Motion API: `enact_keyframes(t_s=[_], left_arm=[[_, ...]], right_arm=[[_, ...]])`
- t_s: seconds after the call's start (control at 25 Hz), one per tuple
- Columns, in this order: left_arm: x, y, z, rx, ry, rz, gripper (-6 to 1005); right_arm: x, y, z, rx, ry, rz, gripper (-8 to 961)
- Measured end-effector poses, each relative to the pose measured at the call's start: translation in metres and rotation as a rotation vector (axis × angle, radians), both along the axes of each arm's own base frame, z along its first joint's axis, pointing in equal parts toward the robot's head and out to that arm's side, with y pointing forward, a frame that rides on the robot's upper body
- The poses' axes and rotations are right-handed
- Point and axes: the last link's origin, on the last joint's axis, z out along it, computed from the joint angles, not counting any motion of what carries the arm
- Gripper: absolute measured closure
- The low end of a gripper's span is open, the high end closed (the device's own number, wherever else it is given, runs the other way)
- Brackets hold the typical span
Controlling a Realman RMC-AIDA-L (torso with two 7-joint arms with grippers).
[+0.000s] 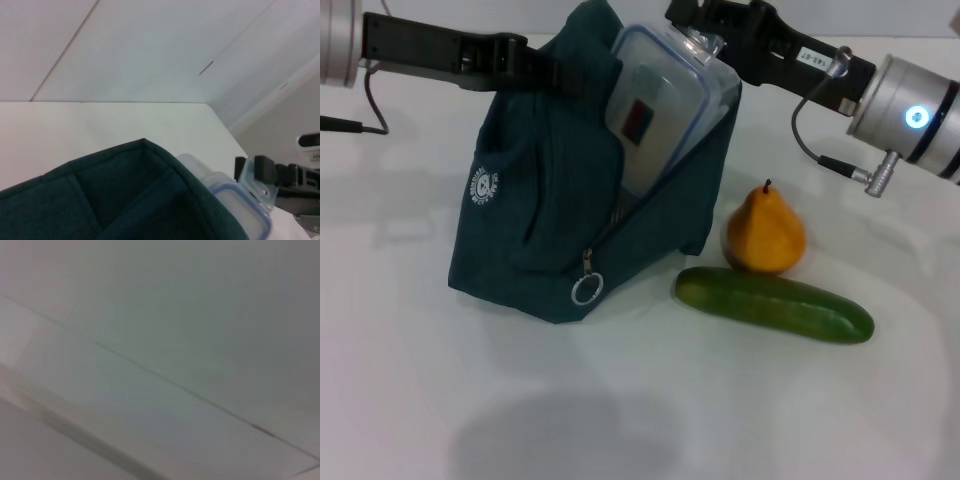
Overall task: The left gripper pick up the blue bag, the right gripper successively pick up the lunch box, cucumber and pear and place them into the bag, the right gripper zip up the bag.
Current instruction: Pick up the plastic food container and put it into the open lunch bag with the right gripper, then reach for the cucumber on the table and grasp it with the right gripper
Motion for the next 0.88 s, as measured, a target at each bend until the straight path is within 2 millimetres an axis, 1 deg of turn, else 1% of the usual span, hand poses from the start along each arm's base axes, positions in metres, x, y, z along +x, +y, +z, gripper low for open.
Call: enact_keyframes(t_s=[0.2, 0.48, 0.56, 0.68, 0.88], left_arm=[[0.0, 0.0, 0.001, 0.0, 0.0, 0.0, 959], [-0.001, -0.001, 0.0, -0.002, 0.001, 0.001, 959], [-0.001, -0.001, 0.001, -0.001, 0.0, 0.004, 959], [-0.004, -0.001, 0.002, 0.002, 0.001, 0.011, 959], [-0.004, -0.002, 0.005, 0.01, -0.004, 0.011, 959]], right_arm=[[0.014, -0.004, 0.005, 0.039, 0.025, -0.037, 690], [0.024, -0.008, 0.013, 0.083, 0.058, -0.047, 676], [0.028, -0.008, 0.019, 0.113, 0.069, -0.049, 671], [0.039, -0.008, 0.035, 0.179, 0.083, -0.048, 664], [0.059, -0.005, 0.067, 0.252, 0.014, -0.005, 492]])
